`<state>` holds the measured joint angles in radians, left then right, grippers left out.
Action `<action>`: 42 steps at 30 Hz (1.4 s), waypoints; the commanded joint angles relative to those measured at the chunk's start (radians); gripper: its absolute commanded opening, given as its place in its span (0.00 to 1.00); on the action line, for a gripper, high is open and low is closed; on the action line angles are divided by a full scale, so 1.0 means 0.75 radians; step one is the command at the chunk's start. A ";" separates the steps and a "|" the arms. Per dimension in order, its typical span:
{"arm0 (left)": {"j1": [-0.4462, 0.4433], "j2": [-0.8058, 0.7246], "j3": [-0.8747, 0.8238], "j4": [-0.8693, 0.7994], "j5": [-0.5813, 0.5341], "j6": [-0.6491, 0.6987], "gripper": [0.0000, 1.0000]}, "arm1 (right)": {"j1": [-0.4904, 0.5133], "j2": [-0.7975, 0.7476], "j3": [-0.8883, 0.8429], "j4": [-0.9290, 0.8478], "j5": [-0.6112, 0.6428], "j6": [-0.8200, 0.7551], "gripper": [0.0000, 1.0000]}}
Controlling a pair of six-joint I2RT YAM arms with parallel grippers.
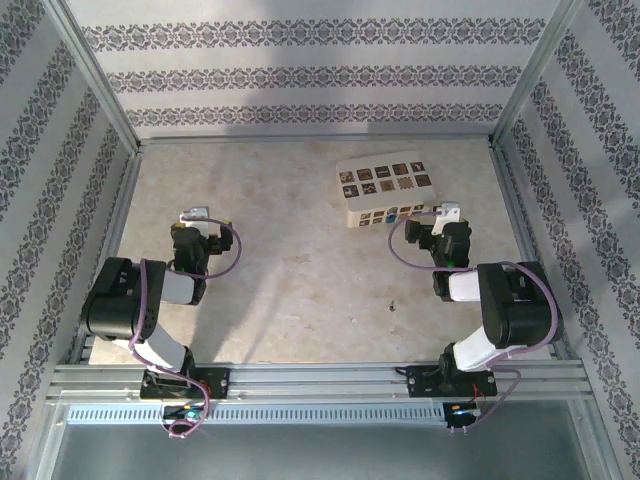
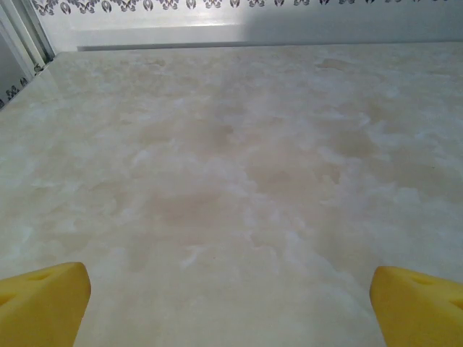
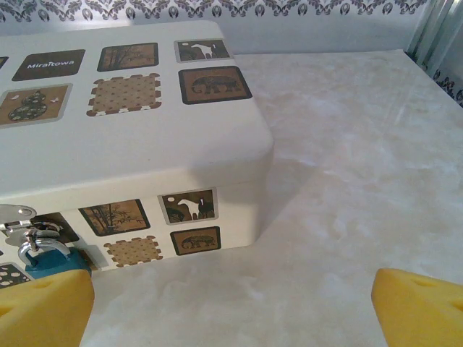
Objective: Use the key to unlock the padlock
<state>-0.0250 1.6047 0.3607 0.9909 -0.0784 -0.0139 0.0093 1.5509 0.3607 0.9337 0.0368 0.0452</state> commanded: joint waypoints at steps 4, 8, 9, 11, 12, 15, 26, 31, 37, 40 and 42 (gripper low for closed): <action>0.011 -0.010 0.024 -0.020 0.015 0.018 0.99 | 0.008 -0.027 0.020 0.020 0.005 -0.014 0.98; 0.012 -0.010 0.024 -0.020 0.015 0.018 0.99 | 0.008 -0.027 0.020 0.019 0.006 -0.014 0.98; 0.011 -0.011 0.023 -0.020 0.014 0.019 0.99 | 0.007 -0.026 0.020 0.020 0.005 -0.014 0.98; 0.011 -0.010 0.024 -0.021 0.014 0.015 0.99 | 0.007 -0.027 0.020 0.019 0.006 -0.014 0.98; 0.011 -0.010 0.022 -0.020 0.006 0.011 0.99 | 0.008 -0.027 0.020 0.019 0.004 -0.014 0.98; 0.011 -0.010 0.018 -0.012 -0.022 0.000 0.99 | 0.006 -0.027 0.020 0.019 0.004 -0.013 0.98; 0.011 -0.010 -0.010 0.042 -0.069 -0.015 0.99 | 0.004 -0.034 0.018 0.021 0.027 -0.003 0.98; 0.011 -0.102 -0.080 0.103 -0.087 -0.019 0.99 | 0.004 -0.198 0.000 -0.089 0.076 0.011 0.98; 0.011 -0.441 -0.001 -0.303 -0.117 -0.049 0.99 | 0.002 -0.560 0.057 -0.539 0.104 0.089 0.98; 0.011 -0.616 0.100 -0.594 -0.160 -0.193 0.99 | 0.002 -0.755 0.192 -0.958 0.094 0.204 0.98; 0.013 -0.689 0.183 -0.788 -0.164 -0.333 0.99 | 0.000 -0.837 0.282 -1.171 0.077 0.259 0.99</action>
<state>-0.0250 1.1522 0.4213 0.6559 -0.1680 -0.1123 0.0093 0.9989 0.4831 0.3744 0.0895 0.1471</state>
